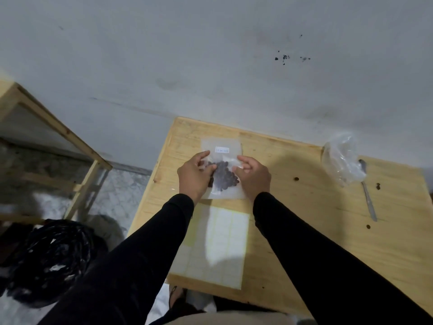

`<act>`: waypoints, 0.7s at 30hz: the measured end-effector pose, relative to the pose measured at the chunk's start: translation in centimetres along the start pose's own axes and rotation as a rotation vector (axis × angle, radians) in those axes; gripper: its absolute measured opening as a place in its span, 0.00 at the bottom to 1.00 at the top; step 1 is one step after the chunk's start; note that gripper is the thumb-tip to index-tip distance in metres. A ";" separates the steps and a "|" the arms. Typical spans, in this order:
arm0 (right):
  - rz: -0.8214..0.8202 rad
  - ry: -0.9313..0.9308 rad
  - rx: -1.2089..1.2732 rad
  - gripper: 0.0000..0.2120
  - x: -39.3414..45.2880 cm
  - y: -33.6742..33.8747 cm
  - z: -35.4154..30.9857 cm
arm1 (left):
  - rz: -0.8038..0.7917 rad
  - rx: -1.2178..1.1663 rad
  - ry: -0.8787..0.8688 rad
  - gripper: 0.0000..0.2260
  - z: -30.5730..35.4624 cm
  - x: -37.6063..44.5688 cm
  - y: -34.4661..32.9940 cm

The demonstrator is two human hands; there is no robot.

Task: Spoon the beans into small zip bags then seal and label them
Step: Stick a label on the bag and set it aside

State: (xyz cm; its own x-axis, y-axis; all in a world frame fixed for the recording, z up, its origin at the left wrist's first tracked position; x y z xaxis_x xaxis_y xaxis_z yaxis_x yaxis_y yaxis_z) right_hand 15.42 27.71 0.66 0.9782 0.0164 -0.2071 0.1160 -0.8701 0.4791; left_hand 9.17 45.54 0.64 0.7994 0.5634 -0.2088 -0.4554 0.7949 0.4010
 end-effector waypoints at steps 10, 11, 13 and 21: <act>-0.011 0.153 -0.142 0.15 1.1 -0.9 0.5 | -0.039 0.214 -0.026 0.19 -0.4 0.9 -1.6; -0.010 0.185 -0.172 0.15 1.0 -0.9 0.4 | -0.050 0.261 -0.046 0.20 -0.3 1.1 -1.8; -0.018 0.247 -0.243 0.16 0.5 -0.9 0.2 | -0.081 0.372 -0.086 0.21 0.0 1.2 -2.2; -0.005 0.472 -0.627 0.21 -2.8 0.2 -1.0 | -0.167 0.536 -0.299 0.21 3.0 -1.1 -3.3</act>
State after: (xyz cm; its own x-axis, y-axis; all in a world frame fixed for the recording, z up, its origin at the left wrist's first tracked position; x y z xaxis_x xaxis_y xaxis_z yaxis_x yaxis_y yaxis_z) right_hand 12.87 27.97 2.21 0.9310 0.3493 0.1064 0.0590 -0.4314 0.9002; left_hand 10.94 41.65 2.21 0.9527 0.2930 -0.0803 -0.1177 0.5997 0.7915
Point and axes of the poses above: each hand's wrist, its own x-axis towards the middle knuckle, its own y-axis out of the back of the hand, z = x × y, the point moved 9 cm from there along x, towards the middle knuckle, and after that the axes turned 3 degrees about z, right-handed, at the moved point
